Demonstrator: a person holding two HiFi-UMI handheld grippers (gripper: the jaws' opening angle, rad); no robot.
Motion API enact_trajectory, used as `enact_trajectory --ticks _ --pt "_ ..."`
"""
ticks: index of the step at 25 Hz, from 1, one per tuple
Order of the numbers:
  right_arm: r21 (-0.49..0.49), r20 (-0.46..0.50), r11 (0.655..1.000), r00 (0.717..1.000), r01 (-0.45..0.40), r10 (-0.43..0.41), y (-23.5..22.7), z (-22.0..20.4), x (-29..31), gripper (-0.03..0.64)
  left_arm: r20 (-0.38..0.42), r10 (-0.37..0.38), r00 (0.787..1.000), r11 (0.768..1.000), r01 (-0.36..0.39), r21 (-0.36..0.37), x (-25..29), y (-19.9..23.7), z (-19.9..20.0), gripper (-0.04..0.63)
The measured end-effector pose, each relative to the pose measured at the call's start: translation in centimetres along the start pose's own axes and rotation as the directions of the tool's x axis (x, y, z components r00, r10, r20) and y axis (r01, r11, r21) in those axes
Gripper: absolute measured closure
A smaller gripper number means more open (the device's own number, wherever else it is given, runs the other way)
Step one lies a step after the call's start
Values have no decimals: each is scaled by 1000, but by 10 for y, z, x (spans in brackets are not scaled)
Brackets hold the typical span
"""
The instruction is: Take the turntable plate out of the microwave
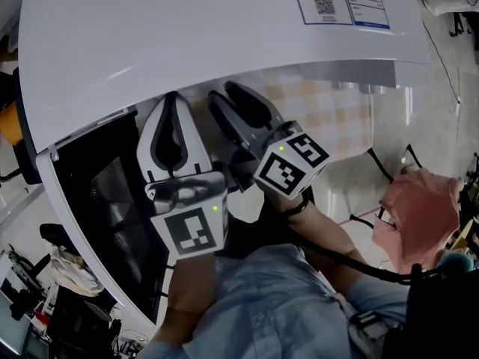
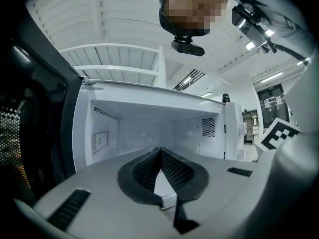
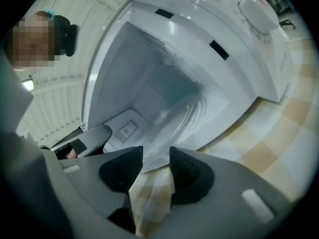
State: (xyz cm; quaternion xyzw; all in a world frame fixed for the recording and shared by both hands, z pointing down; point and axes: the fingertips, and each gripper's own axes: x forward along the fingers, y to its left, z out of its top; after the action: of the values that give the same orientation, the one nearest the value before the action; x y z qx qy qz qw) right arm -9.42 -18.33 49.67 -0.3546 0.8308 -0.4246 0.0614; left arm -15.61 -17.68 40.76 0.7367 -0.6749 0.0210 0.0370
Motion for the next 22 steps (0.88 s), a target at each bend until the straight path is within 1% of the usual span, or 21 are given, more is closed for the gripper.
enact_trajectory --ticks 4,5,7,8,13,17,18,19,22 --pt "66 19 998 1000 -3 2 -6 5 2 457 4 -4 1000 1000 4 5 2 -1 0 588" --pt "84 23 996 1000 5 -7 -9 6 2 466 5 -5 1000 1000 5 6 2 -1 0 588" --pt "112 23 993 999 26 -28 -14 6 2 514 4 -4 1000 1000 4 7 2 -1 1 588" --pt "120 22 992 999 30 -33 -15 7 1 527 4 -3 1000 1000 3 7 3 0 2 588" --pt "165 56 986 998 14 -24 -20 11 -4 550 5 0 1000 1000 0 2 4 1 2 588" --pt "175 58 984 998 10 -20 -18 8 -10 559 -2 -5 1000 1000 5 3 3 -2 1 588" --pt "164 58 986 998 18 -28 -18 7 -13 576 -3 -7 1000 1000 7 5 3 -3 1 588" --pt "147 54 989 998 28 -37 -19 5 -15 617 -4 -8 1000 1000 8 7 3 -3 1 588" --pt "141 35 989 999 36 -41 -21 1 -20 615 -14 -7 1000 1000 7 6 2 -4 1 588"
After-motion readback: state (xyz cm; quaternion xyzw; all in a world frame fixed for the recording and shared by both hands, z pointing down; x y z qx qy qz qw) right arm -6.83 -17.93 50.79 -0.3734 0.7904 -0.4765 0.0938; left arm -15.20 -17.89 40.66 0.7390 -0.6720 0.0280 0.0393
